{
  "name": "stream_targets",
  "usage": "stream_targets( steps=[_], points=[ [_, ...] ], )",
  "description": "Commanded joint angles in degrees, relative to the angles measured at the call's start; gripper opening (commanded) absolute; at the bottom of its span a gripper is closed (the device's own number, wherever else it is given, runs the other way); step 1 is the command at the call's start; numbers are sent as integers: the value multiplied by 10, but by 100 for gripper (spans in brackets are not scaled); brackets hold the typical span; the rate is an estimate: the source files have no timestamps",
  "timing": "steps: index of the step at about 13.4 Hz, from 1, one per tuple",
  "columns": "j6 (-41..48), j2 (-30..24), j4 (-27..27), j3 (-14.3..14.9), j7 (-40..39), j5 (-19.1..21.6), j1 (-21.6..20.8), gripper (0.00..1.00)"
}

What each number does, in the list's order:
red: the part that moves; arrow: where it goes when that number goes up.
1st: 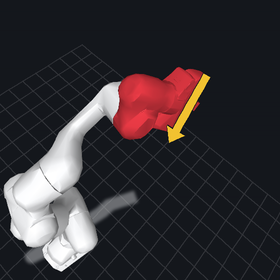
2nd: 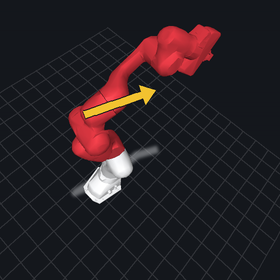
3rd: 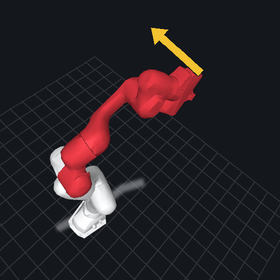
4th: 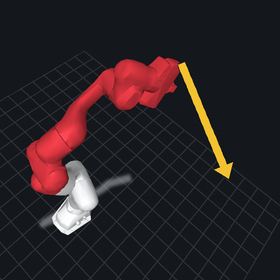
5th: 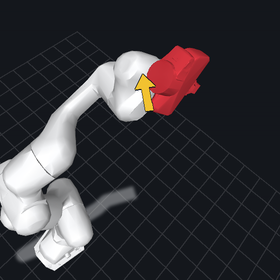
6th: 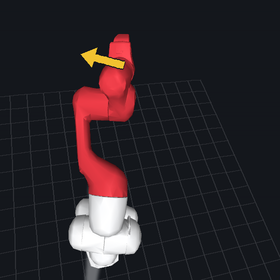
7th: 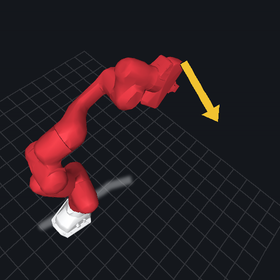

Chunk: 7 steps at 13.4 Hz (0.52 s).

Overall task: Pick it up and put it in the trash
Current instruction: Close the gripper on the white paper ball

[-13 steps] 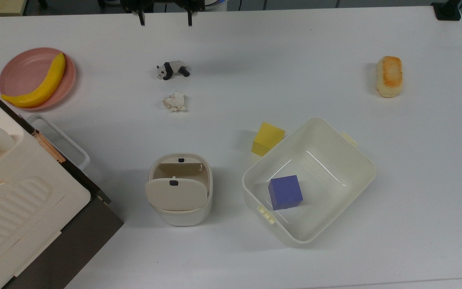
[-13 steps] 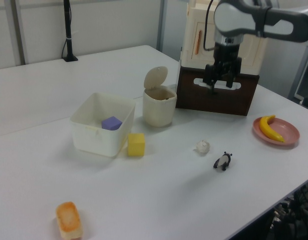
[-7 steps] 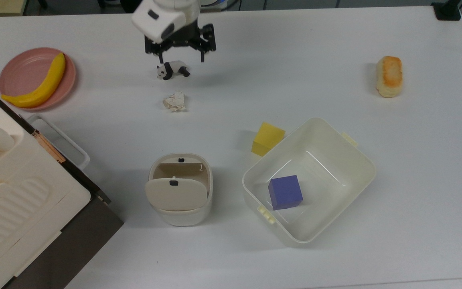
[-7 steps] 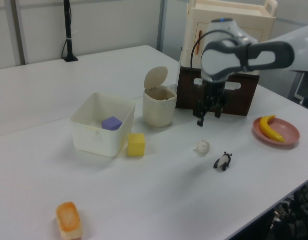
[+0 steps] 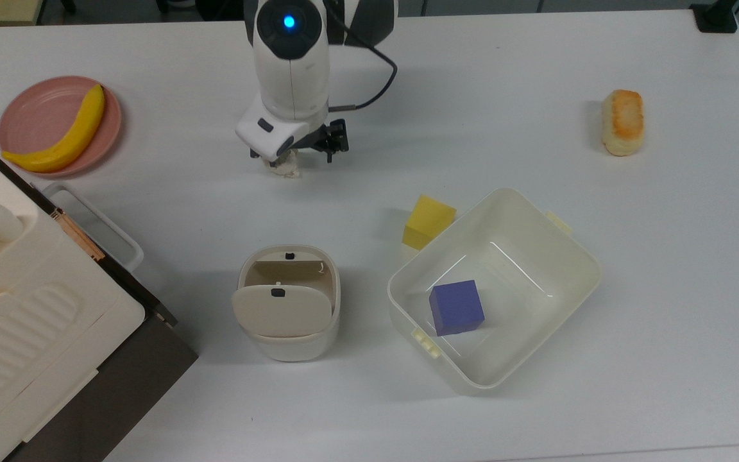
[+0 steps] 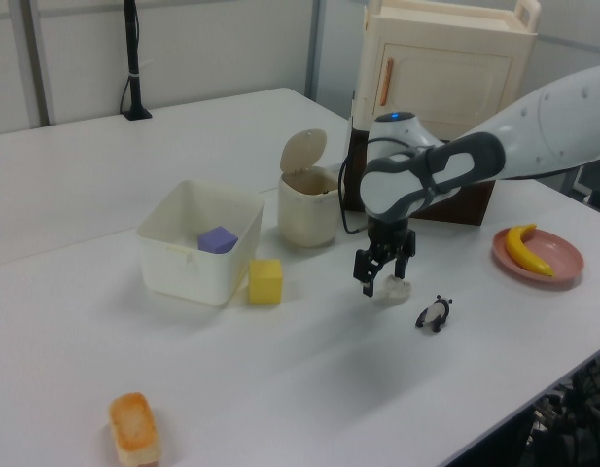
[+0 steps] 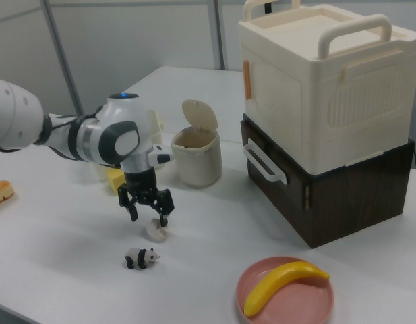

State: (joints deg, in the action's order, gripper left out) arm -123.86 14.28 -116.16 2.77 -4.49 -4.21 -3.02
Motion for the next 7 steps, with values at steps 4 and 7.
stream_targets(
  steps=[4,7],
  points=[
    [-18,13,5,2,-12,-12,6,27],
    [0,8,10,3,-12,-12,6,25]
  ],
)
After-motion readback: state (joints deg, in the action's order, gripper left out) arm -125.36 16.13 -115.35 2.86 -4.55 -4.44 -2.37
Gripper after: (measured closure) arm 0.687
